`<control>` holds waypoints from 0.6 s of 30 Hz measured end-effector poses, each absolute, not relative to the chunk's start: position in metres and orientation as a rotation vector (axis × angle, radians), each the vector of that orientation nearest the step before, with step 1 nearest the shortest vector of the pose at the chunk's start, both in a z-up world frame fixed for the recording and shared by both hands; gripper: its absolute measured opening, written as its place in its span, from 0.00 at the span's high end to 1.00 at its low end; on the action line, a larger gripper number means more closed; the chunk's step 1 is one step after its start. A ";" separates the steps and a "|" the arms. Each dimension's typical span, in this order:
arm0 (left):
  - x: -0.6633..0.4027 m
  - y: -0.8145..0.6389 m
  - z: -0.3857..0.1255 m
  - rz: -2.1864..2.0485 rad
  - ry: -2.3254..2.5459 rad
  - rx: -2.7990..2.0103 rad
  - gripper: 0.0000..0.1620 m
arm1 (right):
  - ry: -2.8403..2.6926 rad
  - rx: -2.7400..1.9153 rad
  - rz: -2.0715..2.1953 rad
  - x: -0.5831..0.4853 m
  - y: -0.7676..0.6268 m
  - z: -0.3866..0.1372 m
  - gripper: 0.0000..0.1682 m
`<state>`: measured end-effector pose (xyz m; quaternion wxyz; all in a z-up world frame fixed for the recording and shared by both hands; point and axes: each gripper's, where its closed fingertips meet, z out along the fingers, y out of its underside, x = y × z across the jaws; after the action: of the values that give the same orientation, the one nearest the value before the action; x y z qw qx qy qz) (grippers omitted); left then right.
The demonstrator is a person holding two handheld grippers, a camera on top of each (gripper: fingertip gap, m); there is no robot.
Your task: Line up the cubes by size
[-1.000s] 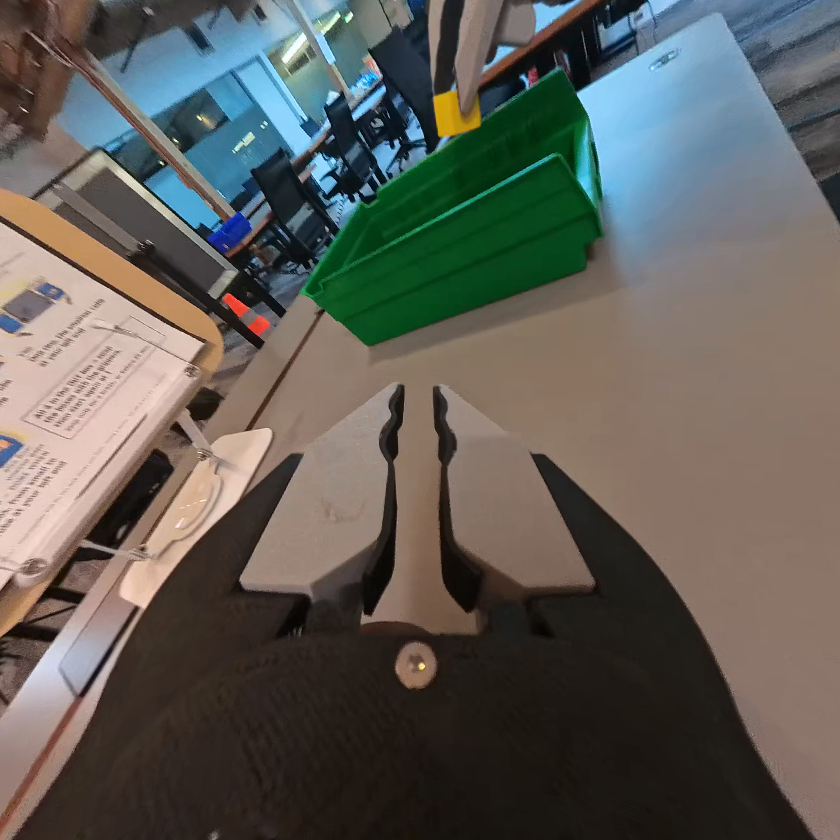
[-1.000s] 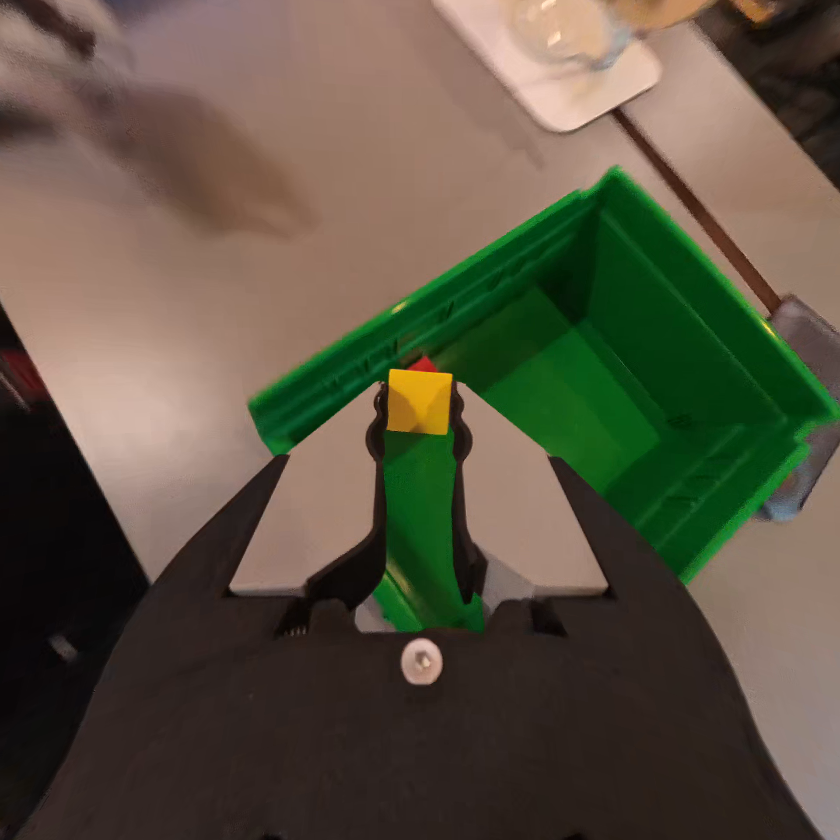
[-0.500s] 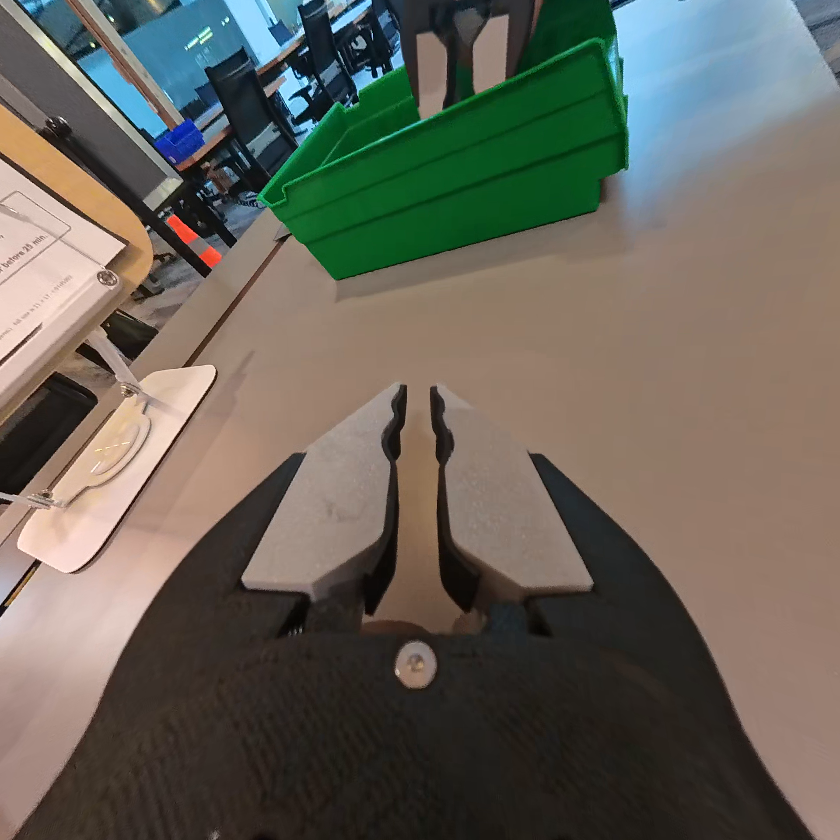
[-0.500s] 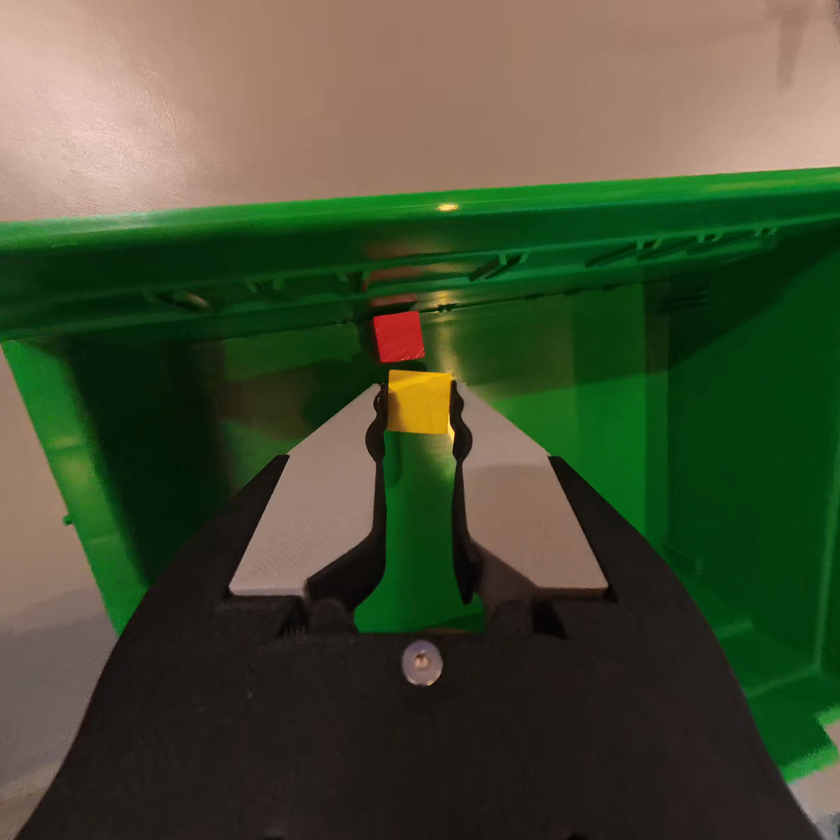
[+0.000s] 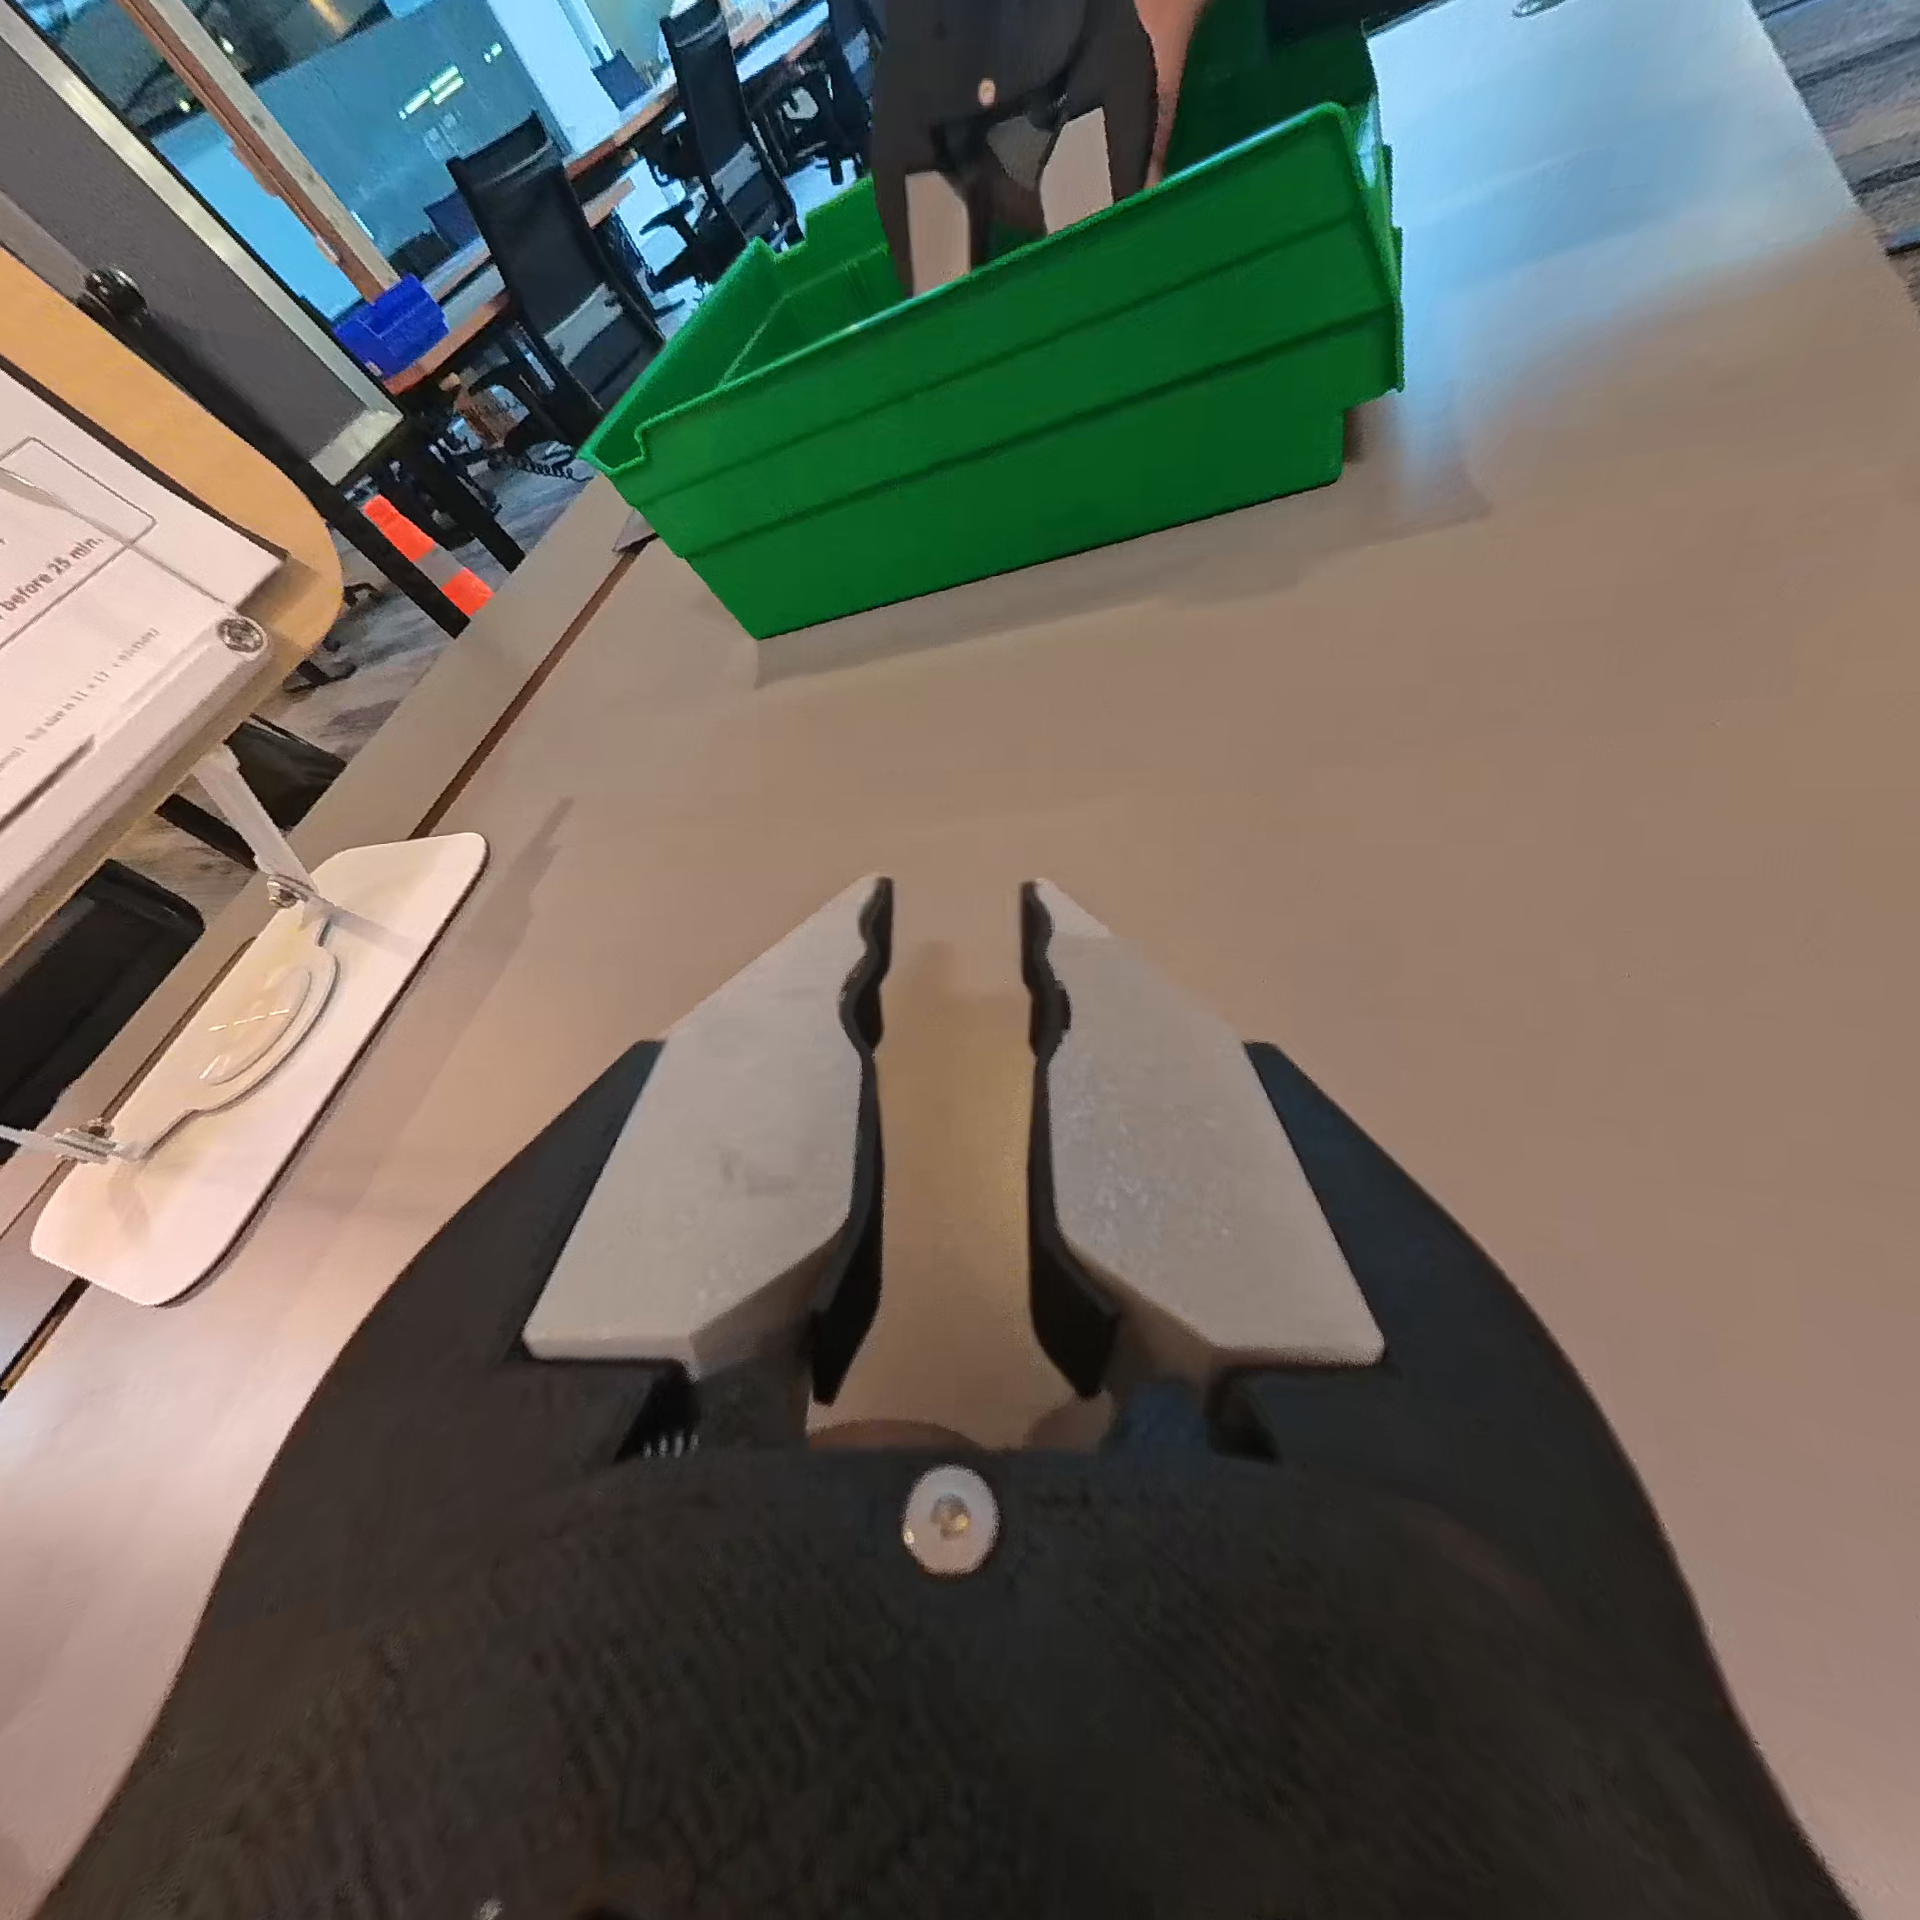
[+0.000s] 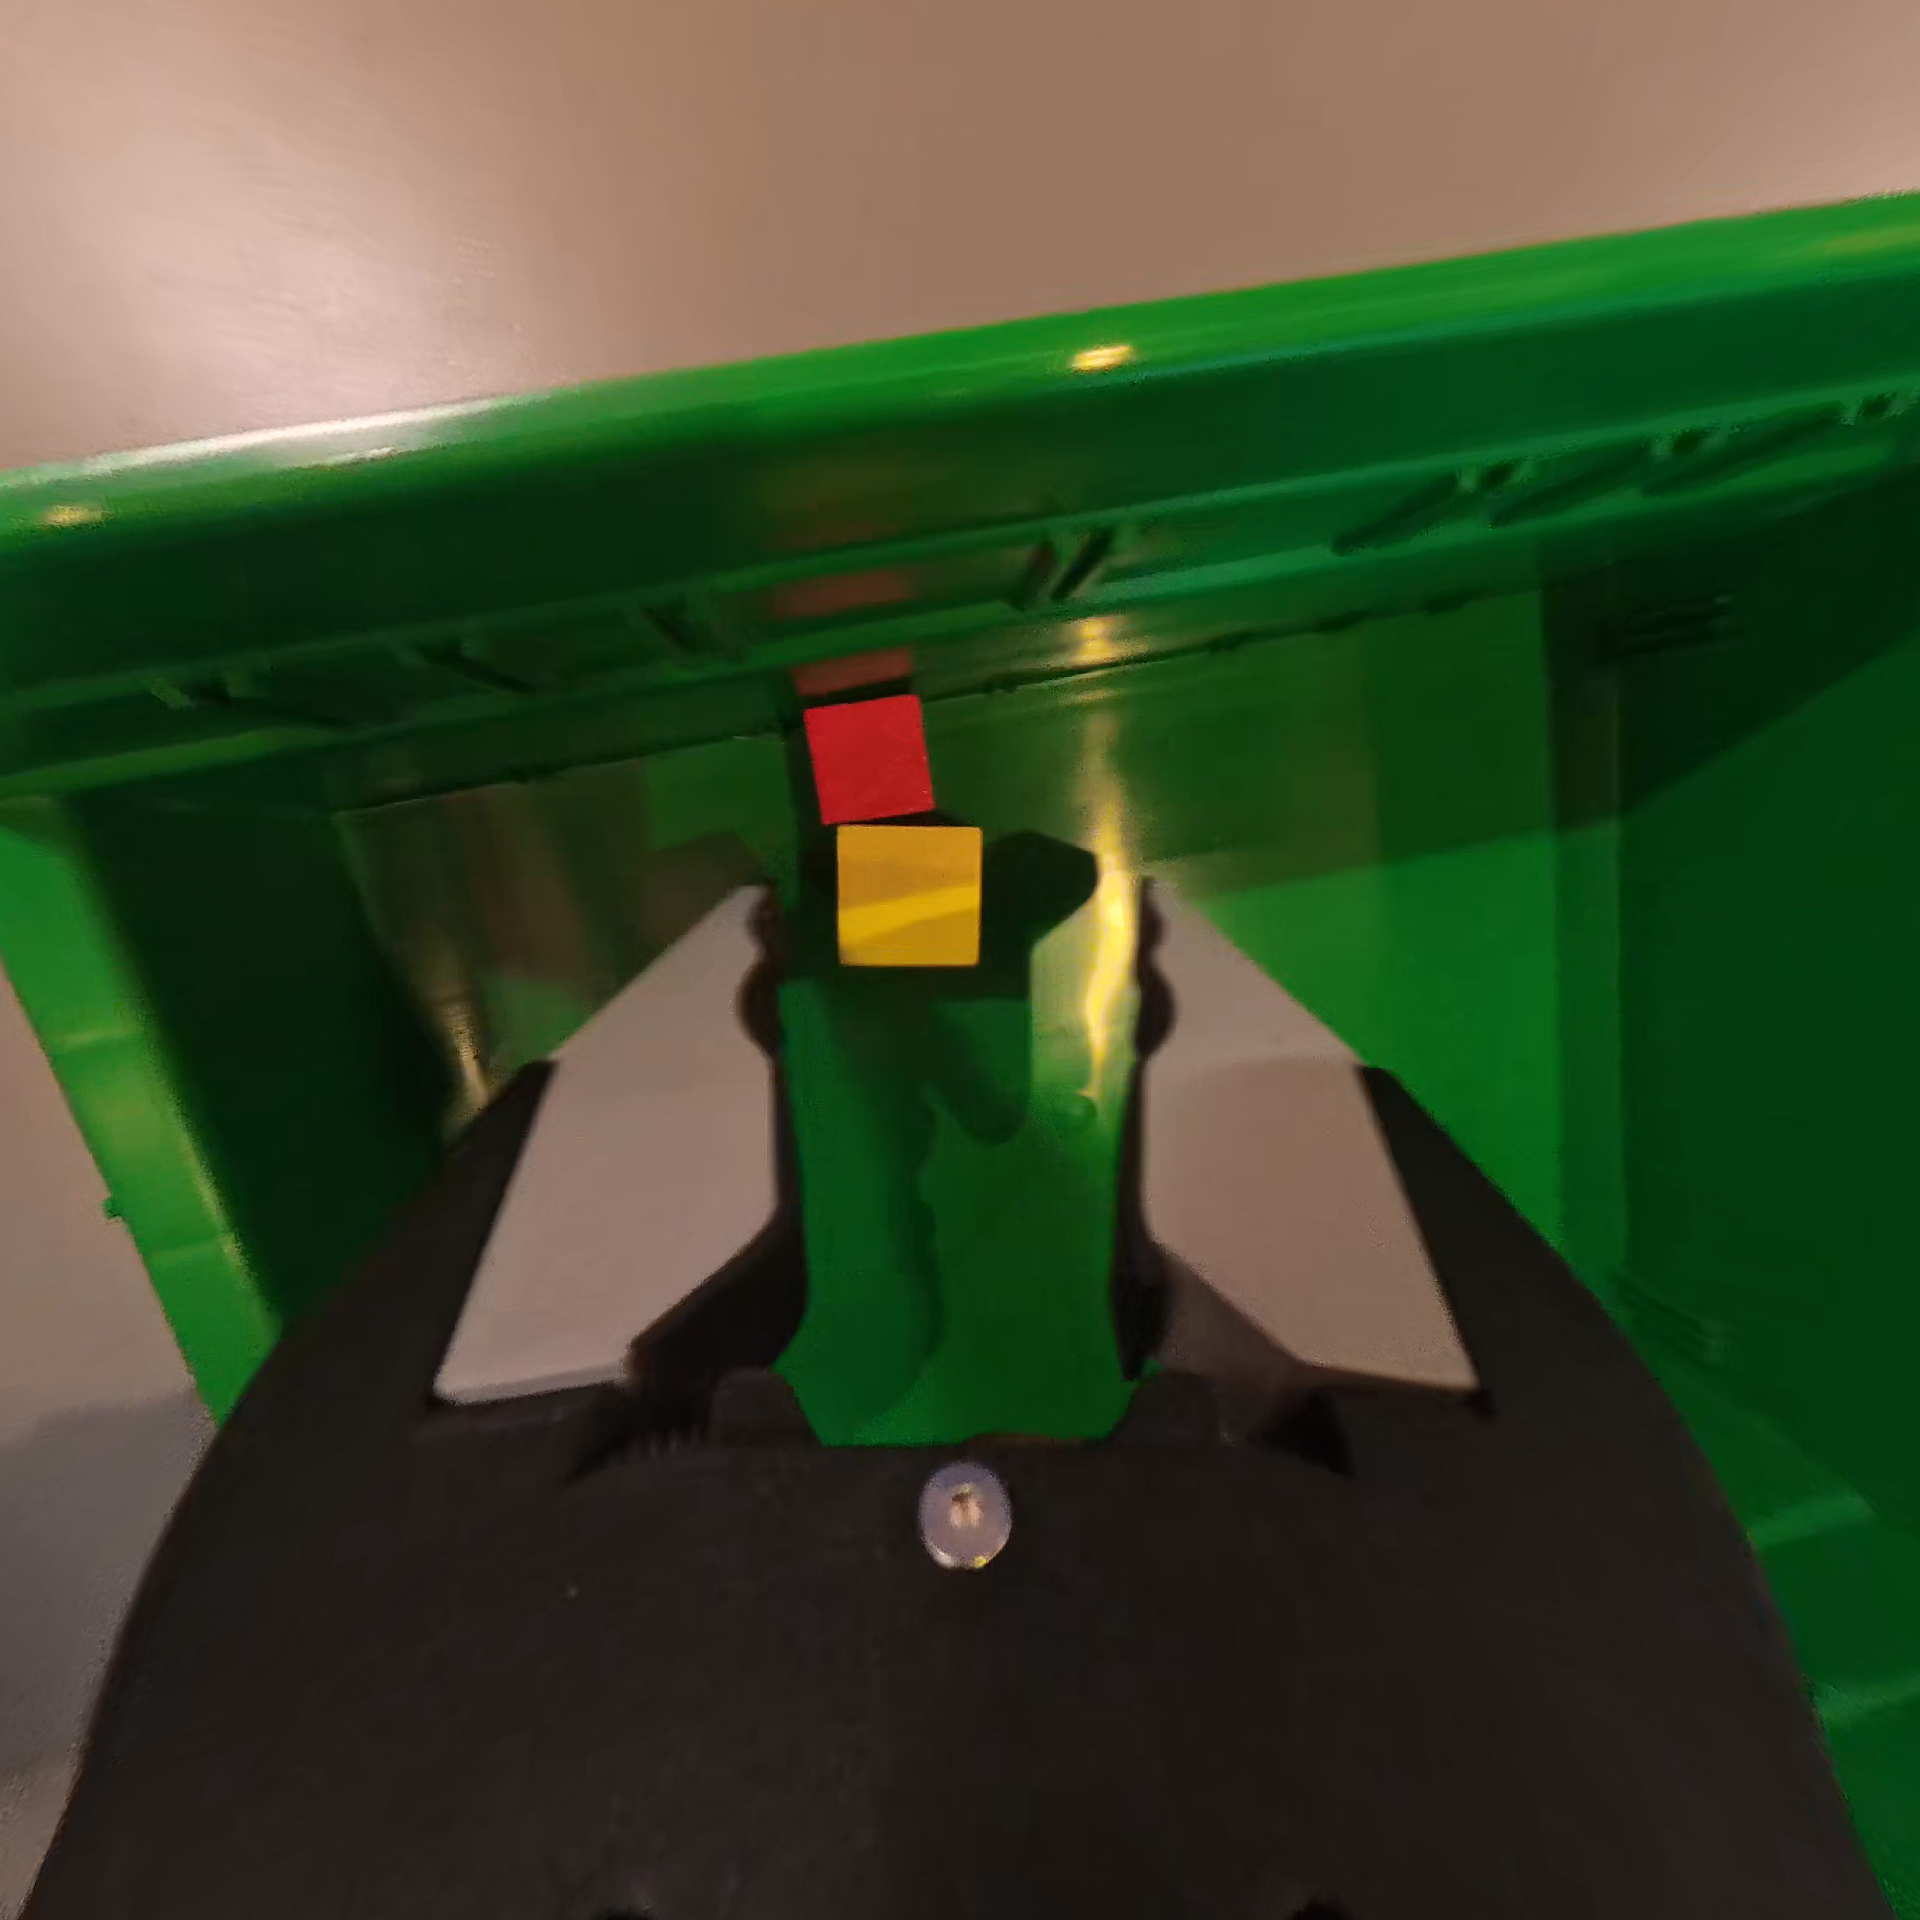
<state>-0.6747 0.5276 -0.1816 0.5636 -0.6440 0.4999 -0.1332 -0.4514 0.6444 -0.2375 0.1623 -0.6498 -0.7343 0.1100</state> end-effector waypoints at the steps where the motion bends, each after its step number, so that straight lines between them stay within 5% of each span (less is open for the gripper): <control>1: -0.674 0.526 -0.180 -0.333 1.165 -1.527 0.83 | -2.079 -1.885 0.341 -0.451 0.643 -0.232 0.52; 6: -0.669 0.492 -0.152 -0.488 1.147 -1.562 0.61 | -1.935 -1.830 0.478 -0.453 0.628 -0.163 0.53; 12: -0.745 0.421 -0.086 -0.376 1.256 -1.621 0.64 | -1.621 -1.439 0.651 -0.483 0.548 -0.039 0.55; 18: -0.907 0.429 -0.118 -0.013 1.369 -2.122 0.61 | -1.629 -1.191 0.757 -0.517 0.470 -0.034 0.57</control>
<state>-0.9067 0.4290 -0.1184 0.3032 -0.8007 0.5167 -0.0047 -0.5168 0.4697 -0.0338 0.4735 -0.4868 -0.6657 0.3092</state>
